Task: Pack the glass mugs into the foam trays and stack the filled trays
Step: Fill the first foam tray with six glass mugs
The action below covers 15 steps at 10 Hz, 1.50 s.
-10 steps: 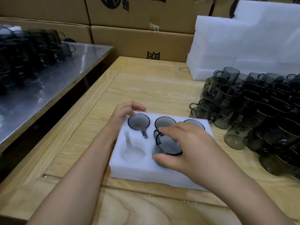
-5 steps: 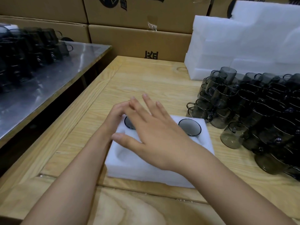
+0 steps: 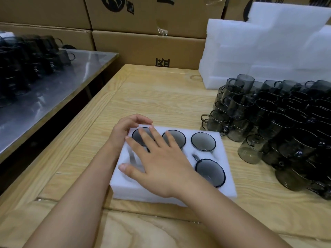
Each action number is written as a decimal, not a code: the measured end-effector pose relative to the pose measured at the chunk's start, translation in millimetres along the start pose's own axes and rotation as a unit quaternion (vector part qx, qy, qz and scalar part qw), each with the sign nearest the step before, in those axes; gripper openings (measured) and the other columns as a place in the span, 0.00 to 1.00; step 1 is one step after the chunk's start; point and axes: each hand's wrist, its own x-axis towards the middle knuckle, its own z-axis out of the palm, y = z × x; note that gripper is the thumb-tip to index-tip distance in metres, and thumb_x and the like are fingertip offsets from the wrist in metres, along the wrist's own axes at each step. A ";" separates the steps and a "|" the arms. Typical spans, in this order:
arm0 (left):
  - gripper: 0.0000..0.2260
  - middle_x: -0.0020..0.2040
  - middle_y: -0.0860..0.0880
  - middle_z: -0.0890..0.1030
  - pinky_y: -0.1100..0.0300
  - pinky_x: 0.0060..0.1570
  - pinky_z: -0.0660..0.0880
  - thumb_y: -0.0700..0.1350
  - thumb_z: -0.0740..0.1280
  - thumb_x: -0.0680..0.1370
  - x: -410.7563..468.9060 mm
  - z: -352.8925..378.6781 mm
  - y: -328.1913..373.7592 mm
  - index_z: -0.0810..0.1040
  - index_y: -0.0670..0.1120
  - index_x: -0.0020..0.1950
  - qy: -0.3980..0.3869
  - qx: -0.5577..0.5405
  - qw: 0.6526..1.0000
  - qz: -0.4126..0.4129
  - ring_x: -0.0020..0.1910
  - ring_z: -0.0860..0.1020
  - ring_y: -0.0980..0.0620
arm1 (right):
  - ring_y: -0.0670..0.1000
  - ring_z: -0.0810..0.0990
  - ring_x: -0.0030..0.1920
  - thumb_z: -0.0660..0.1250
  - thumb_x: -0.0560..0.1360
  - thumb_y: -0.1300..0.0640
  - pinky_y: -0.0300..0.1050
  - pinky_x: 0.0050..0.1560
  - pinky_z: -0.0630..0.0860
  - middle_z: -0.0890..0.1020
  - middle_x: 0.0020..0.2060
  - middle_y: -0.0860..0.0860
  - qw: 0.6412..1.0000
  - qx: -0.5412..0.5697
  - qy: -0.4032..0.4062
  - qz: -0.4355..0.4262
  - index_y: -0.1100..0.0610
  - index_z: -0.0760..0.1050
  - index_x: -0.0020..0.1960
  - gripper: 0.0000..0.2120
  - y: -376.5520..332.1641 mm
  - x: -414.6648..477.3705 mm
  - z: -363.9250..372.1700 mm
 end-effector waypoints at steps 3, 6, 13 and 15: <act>0.10 0.36 0.50 0.81 0.66 0.33 0.75 0.39 0.63 0.64 3.0 -3.4 -4.4 0.78 0.39 0.43 -0.033 0.005 0.999 0.029 0.34 0.80 0.54 | 0.51 0.72 0.58 0.60 0.79 0.54 0.43 0.59 0.65 0.80 0.57 0.49 0.941 0.158 0.284 0.091 0.54 0.77 0.59 0.12 46.4 -18.9 -53.4; 0.11 0.40 0.46 0.82 0.62 0.36 0.77 0.37 0.65 0.65 8.4 -14.3 -13.4 0.84 0.47 0.42 -0.084 -0.004 0.995 0.051 0.35 0.80 0.50 | 0.51 0.70 0.30 0.66 0.73 0.40 0.40 0.28 0.62 0.72 0.30 0.51 0.936 -0.037 0.031 0.349 0.57 0.64 0.31 0.24 125.0 -0.4 -78.8; 0.15 0.46 0.45 0.85 0.58 0.39 0.80 0.34 0.63 0.63 4.5 -3.3 -15.5 0.83 0.48 0.43 -0.061 0.035 0.995 0.074 0.41 0.82 0.47 | 0.50 0.69 0.29 0.70 0.73 0.51 0.36 0.27 0.66 0.72 0.29 0.51 0.954 0.123 0.230 0.150 0.57 0.78 0.36 0.12 81.6 -19.2 -121.4; 0.13 0.35 0.51 0.83 0.64 0.33 0.77 0.32 0.64 0.62 22.0 11.6 -21.1 0.83 0.49 0.35 -0.024 0.047 0.994 0.092 0.33 0.80 0.53 | 0.43 0.75 0.41 0.73 0.70 0.54 0.41 0.46 0.75 0.73 0.42 0.44 0.966 0.158 0.204 -0.015 0.53 0.81 0.40 0.03 56.6 -56.5 -98.8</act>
